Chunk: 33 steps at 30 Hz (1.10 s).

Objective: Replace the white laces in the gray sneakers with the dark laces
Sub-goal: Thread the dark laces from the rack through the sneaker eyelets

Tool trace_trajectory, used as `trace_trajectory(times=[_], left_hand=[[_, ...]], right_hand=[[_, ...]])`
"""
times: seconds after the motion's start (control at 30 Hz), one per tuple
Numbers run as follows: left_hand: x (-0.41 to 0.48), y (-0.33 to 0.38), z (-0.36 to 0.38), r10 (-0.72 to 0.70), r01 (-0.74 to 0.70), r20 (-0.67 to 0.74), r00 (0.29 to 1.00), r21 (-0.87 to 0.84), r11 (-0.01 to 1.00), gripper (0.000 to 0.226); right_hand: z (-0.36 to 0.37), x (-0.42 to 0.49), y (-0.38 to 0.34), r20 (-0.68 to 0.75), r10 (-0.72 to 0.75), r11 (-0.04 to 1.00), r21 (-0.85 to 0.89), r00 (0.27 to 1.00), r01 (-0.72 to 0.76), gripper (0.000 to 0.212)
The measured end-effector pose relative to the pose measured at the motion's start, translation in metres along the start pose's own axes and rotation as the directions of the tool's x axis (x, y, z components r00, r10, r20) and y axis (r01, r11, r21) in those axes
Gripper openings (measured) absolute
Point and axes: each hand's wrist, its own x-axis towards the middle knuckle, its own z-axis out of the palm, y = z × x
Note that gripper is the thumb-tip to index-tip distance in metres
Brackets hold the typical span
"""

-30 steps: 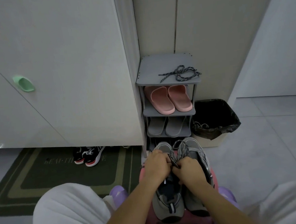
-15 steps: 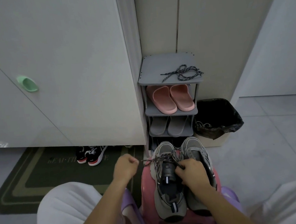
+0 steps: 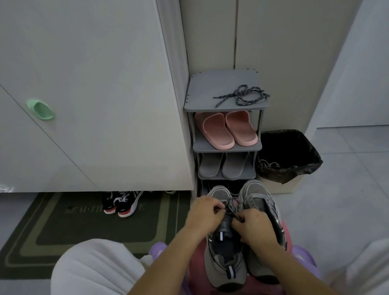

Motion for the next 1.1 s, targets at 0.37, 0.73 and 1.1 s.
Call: trace_trajectory(times=[0.37,0.73,1.1], left_hand=[[0.008,0.003,-0.001,-0.121,0.116,-0.061,0.991,-0.074,0.991,0.023],[-0.018,-0.025,-0.018,-0.271,0.303,0.191,0.943,-0.161,0.939,0.029],[0.005,-0.022,-0.003,-0.269,0.261,0.101,0.958,0.079,0.962,0.028]], right_hand=[[-0.002,0.000,-0.003,0.009,0.062,0.998,-0.025,0.998,-0.061,0.024],[-0.006,0.001,-0.007,0.052,0.053,0.997,-0.064,0.997,-0.050,0.031],[-0.033,0.012,-0.023,0.132,0.114,0.993,0.015,0.985,-0.117,0.039]])
